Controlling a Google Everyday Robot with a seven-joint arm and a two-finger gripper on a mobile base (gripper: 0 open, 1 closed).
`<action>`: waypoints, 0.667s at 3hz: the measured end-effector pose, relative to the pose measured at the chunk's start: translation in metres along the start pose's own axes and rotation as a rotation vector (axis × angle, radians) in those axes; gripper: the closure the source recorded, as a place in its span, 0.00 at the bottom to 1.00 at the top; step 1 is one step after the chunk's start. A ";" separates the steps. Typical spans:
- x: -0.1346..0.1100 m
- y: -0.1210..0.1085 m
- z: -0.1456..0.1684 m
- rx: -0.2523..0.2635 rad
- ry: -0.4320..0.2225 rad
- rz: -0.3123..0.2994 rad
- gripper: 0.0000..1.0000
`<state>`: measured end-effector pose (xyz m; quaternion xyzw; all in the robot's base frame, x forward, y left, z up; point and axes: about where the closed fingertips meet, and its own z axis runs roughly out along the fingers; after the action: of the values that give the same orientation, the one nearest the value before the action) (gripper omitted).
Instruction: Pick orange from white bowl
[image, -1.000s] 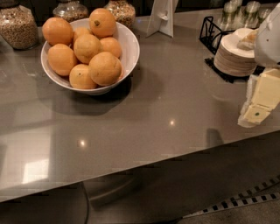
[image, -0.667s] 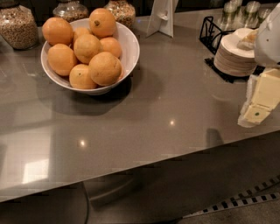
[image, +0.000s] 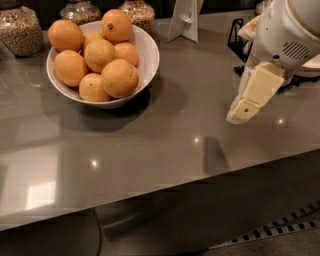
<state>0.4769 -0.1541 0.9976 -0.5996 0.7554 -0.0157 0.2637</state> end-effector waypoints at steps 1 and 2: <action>-0.046 -0.017 0.008 0.040 -0.089 -0.012 0.00; -0.095 -0.022 0.021 0.026 -0.136 -0.027 0.00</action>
Offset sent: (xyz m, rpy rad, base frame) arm 0.0654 0.1455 0.0334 0.1560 -0.0620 0.0979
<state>0.5191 -0.0674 1.0232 -0.6058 0.7275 0.0116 0.3220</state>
